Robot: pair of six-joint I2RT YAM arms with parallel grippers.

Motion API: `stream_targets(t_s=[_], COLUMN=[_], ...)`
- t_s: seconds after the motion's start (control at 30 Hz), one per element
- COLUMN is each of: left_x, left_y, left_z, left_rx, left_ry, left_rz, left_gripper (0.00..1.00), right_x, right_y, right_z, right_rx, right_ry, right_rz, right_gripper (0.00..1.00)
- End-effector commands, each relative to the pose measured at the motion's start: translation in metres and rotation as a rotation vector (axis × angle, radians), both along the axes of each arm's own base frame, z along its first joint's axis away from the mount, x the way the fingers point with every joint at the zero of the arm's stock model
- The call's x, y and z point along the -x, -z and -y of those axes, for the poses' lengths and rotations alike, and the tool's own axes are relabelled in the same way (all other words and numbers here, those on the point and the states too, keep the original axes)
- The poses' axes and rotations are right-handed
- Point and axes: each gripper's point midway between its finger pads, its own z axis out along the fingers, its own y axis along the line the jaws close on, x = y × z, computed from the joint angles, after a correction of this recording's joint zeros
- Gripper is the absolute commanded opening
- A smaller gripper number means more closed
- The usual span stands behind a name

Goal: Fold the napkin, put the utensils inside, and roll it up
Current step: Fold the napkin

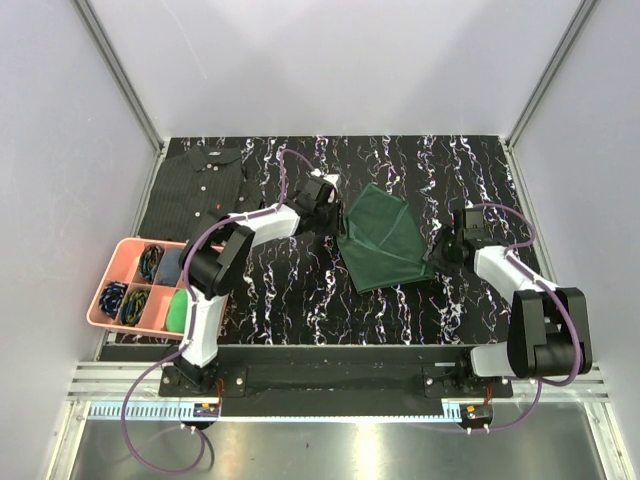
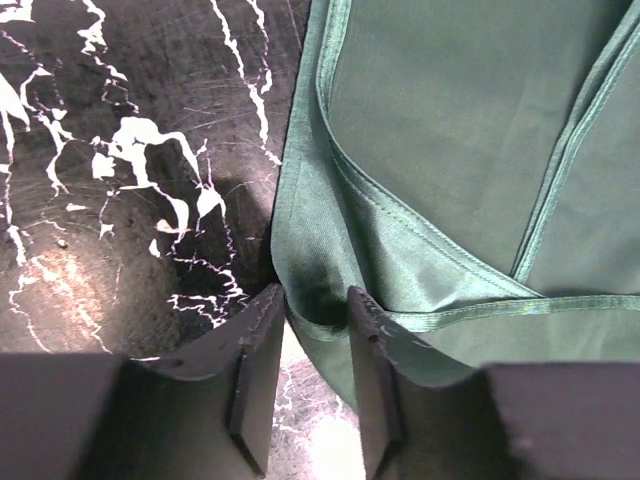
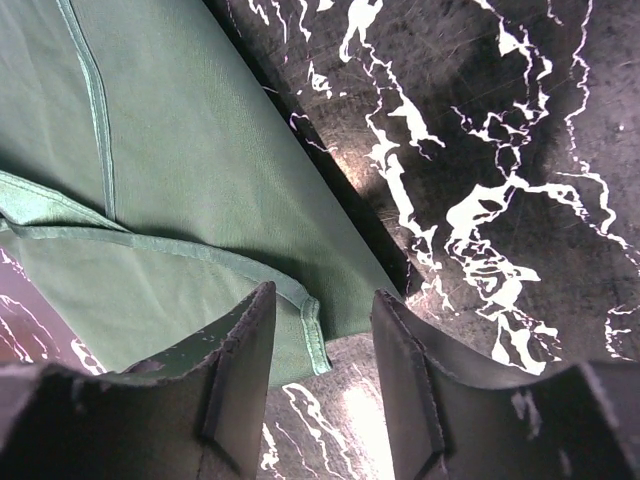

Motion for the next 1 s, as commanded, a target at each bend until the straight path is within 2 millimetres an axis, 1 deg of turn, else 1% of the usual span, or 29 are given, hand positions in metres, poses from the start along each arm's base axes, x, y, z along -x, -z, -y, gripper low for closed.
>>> stream_targets(t_s=[0.0,0.13,0.2,0.23,0.3,0.37,0.4,0.47,0.5,0.57,0.67,0.7,0.73,0.8,0.83,0.97], left_x=[-0.005,-0.007,-0.009,-0.009,-0.010,-0.011,-0.010,-0.011,-0.011,-0.011,-0.012,-0.012,-0.014,-0.015,-0.017,-0.018], left_y=[-0.009,-0.015,-0.019,-0.021,-0.024,-0.028,-0.030,-0.034,-0.036,-0.041,-0.051,-0.055,-0.063,-0.070,-0.077,-0.090], left_z=[0.013,0.014,0.016,0.017,0.020,0.021,0.021,0.021,0.022,0.025,0.028,0.029,0.031,0.032,0.032,0.033], left_rx=[0.059,0.071,0.080,0.085,0.094,0.095,0.094,0.096,0.098,0.109,0.119,0.125,0.134,0.139,0.143,0.150], left_ry=[0.030,0.033,0.035,0.037,0.042,0.042,0.042,0.037,0.040,0.042,0.039,0.037,0.031,0.021,0.012,-0.014], left_rz=[0.023,0.033,0.043,0.046,0.050,0.061,0.064,0.073,0.075,0.082,0.106,0.114,0.134,0.146,0.164,0.186], left_gripper=[0.34,0.31,0.27,0.23,0.22,0.14,0.12,0.08,0.07,0.03,0.00,0.00,0.00,0.00,0.00,0.00], right_x=[-0.009,-0.013,-0.014,-0.015,-0.015,-0.015,-0.016,-0.015,-0.015,-0.015,-0.015,-0.013,-0.013,-0.012,-0.013,-0.011], right_y=[-0.005,-0.004,-0.005,-0.005,-0.002,0.003,0.004,0.006,0.007,0.007,0.005,0.005,0.002,0.001,-0.003,-0.007], right_z=[-0.005,-0.011,-0.012,-0.013,-0.015,-0.016,-0.016,-0.019,-0.018,-0.016,-0.013,-0.012,-0.010,-0.008,-0.006,-0.001], right_rx=[-0.014,-0.037,-0.046,-0.051,-0.055,-0.064,-0.065,-0.077,-0.078,-0.074,-0.058,-0.053,-0.042,-0.034,-0.026,-0.006], right_ry=[-0.032,-0.053,-0.052,-0.055,-0.061,-0.067,-0.068,-0.068,-0.066,-0.053,-0.044,-0.040,-0.033,-0.023,-0.016,0.006], right_rz=[0.032,0.045,0.052,0.055,0.047,0.034,0.033,0.025,0.023,0.022,0.036,0.036,0.049,0.055,0.070,0.093], right_gripper=[0.50,0.49,0.45,0.43,0.40,0.37,0.31,0.25,0.18,0.15,0.06,0.04,0.00,0.00,0.00,0.00])
